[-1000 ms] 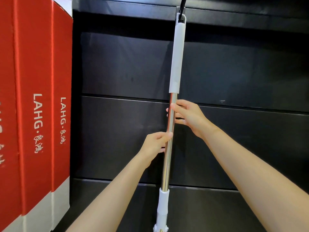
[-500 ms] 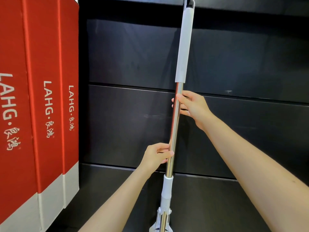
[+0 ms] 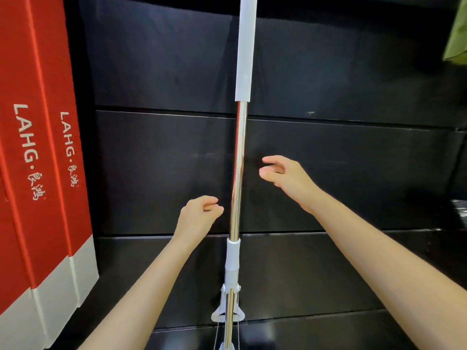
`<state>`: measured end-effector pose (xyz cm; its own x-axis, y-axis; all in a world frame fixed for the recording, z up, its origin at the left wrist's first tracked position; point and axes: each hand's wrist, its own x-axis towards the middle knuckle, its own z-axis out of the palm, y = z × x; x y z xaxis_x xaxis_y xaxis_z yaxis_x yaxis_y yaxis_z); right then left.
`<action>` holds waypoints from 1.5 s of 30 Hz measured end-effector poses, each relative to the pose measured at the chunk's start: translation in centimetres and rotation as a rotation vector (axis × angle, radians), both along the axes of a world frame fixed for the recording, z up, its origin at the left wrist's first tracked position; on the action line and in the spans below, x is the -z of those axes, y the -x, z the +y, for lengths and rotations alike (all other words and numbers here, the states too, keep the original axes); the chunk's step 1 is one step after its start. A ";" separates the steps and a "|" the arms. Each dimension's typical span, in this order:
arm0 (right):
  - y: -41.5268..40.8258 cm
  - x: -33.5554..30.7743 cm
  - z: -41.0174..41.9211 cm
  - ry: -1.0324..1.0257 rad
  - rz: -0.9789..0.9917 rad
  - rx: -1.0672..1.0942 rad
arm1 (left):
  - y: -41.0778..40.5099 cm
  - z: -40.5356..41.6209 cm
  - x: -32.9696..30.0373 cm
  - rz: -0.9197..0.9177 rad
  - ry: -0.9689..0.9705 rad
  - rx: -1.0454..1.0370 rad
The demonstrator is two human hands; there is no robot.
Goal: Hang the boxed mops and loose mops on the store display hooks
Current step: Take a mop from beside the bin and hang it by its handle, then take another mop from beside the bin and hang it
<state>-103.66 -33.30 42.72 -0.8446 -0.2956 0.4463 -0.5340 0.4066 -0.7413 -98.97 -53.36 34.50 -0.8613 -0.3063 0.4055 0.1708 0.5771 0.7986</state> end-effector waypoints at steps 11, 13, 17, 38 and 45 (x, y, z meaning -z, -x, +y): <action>-8.4 15.4 12.7 -0.410 -0.063 0.411 | -4.4 10.6 5.1 0.216 0.366 0.141; -11.8 18.2 16.1 -0.445 -0.121 0.476 | -5.7 14.1 7.6 0.124 0.407 0.280; -21.0 23.8 23.1 -0.385 -0.267 0.616 | -10.2 20.9 13.4 -0.082 0.426 0.593; -78.7 41.2 46.8 0.372 -0.695 1.556 | -49.9 60.3 28.1 -0.611 0.509 1.579; -83.4 40.8 54.2 0.441 -0.666 1.583 | -53.6 68.2 31.0 -0.718 0.562 1.639</action>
<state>-20.21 20.90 1.93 -0.2301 0.9416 -0.2460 0.5439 -0.0852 -0.8348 -45.40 14.86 3.54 -0.1533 0.9153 -0.3726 0.5159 0.3957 0.7598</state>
